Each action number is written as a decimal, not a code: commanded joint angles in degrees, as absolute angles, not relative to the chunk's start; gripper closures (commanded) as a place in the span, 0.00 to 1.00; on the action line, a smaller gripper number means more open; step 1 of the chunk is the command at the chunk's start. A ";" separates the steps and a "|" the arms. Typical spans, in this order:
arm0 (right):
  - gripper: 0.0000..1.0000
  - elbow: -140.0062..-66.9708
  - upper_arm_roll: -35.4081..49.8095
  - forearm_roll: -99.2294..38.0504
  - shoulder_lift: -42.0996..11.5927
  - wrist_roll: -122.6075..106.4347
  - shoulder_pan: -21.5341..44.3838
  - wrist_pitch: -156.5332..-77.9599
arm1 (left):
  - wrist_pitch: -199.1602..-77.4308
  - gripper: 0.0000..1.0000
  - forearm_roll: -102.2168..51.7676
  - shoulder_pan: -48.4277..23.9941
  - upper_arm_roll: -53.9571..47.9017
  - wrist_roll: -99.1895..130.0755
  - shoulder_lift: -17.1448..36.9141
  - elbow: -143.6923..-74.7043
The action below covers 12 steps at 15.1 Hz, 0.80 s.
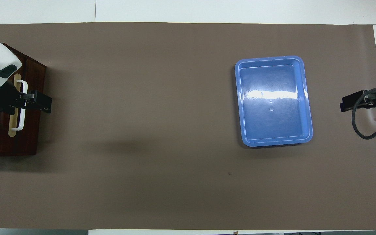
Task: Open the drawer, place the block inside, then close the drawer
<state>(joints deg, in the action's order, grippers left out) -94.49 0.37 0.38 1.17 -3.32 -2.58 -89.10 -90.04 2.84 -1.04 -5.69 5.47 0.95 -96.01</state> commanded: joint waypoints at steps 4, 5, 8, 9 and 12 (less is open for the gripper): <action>0.00 -94.83 1.05 1.41 1.85 -2.37 -3.08 -88.68 | -87.63 0.00 2.29 -1.58 -5.36 4.40 -0.35 -95.72; 0.00 -94.83 1.05 1.41 1.85 -2.37 -3.16 -88.68 | -87.37 0.00 2.29 -1.50 -5.36 4.39 -0.61 -95.45; 0.00 -94.83 1.05 1.41 1.85 -2.37 -3.08 -88.77 | -85.60 0.00 2.55 -1.50 -5.45 2.91 -0.62 -93.52; 0.00 -94.83 1.05 1.41 1.85 -2.37 -3.08 -88.68 | -85.69 0.00 2.72 -1.41 -5.45 0.99 -0.53 -93.34; 0.00 -94.83 1.05 1.41 1.85 -2.37 -3.08 -88.77 | -86.75 0.00 2.29 -1.06 -5.36 0.44 -0.18 -92.55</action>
<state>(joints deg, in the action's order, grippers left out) -94.49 0.37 0.38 1.17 -3.32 -2.58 -89.10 -87.19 2.84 -1.10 -5.84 1.87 -0.11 -93.37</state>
